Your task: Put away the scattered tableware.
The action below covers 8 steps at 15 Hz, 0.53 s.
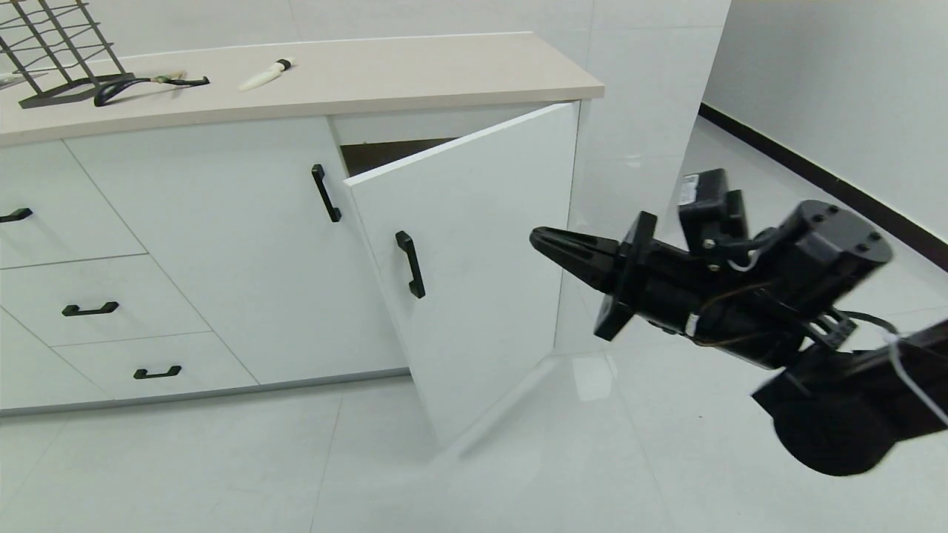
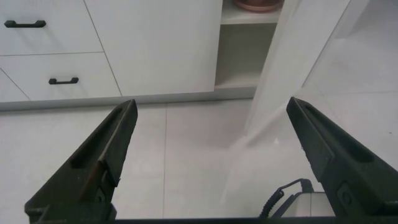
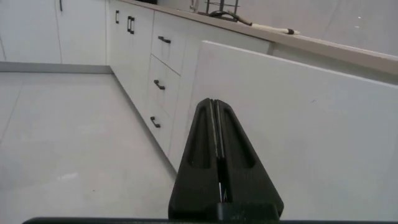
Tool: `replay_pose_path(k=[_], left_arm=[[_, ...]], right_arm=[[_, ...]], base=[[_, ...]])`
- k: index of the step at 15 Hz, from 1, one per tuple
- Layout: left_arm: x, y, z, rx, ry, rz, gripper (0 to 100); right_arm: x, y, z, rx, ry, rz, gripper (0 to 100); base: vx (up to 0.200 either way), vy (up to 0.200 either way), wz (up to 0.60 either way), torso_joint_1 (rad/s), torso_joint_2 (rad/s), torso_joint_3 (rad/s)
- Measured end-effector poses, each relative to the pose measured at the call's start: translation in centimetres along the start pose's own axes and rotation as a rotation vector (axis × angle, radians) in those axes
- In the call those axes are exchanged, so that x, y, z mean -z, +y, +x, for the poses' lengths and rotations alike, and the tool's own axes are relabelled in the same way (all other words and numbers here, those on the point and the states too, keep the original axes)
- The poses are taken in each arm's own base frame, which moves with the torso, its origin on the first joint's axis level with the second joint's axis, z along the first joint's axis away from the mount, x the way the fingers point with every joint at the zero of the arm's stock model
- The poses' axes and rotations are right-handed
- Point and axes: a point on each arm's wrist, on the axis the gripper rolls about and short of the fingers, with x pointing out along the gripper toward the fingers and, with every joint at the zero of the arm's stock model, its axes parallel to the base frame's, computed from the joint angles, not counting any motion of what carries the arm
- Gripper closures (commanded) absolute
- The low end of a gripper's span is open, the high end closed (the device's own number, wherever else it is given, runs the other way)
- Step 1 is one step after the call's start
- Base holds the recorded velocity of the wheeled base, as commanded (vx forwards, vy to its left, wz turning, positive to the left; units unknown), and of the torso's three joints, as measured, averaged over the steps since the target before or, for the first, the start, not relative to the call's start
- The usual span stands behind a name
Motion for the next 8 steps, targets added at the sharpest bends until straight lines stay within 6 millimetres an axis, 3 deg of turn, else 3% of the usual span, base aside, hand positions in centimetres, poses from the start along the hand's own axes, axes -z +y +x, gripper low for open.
replay_pose_path(k=[5, 8], left_arm=[[0.0, 0.0, 0.0, 0.0, 0.001, 0.002, 0], [0.0, 0.0, 0.0, 0.001, 0.002, 0.006, 0]], right_arm=[[-7.1, 1.6, -10.8, 0.161, 0.042, -0.085, 100], [-11.0, 5.3, -17.8, 0.302, 0.043, -0.196, 100]], base=[[0.0, 0.0, 0.0, 0.0, 0.0, 0.0], [0.0, 0.0, 0.0, 0.0, 0.0, 0.0]])
